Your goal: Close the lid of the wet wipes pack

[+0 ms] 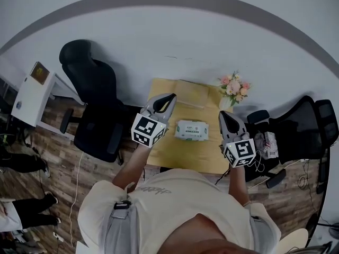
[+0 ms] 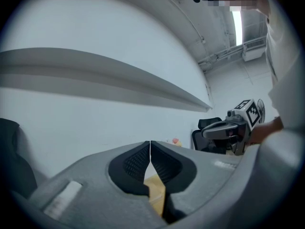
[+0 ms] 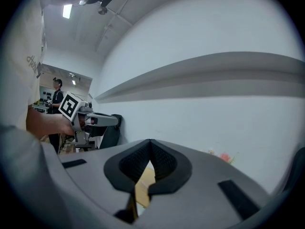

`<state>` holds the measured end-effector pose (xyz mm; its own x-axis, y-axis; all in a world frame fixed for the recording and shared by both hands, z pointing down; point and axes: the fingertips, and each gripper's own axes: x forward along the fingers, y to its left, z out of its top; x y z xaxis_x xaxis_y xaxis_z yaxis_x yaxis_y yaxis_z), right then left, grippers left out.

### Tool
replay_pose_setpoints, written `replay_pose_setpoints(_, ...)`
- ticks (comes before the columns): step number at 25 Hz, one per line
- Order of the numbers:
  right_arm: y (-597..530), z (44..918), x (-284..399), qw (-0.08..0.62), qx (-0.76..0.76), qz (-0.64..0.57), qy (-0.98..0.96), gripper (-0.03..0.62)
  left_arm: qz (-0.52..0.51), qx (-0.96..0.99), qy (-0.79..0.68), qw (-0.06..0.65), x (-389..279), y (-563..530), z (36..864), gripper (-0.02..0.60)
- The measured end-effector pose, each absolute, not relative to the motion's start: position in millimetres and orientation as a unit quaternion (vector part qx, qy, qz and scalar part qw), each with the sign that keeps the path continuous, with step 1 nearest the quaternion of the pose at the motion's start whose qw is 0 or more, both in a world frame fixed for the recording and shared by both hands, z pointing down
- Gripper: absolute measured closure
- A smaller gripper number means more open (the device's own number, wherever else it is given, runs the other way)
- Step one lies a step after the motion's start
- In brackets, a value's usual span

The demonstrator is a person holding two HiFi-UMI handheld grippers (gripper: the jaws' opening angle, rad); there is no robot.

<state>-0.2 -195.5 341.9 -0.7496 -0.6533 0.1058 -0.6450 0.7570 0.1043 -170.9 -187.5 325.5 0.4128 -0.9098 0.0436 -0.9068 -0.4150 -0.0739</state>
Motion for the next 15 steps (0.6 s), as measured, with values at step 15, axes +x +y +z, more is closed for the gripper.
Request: replay_pose_setpoints(15,-187,355,-20,0.086,0.341,-0.027,-0.936,0.592,-0.022,-0.850,0.526,-0.006,-182,-168,344,0.563)
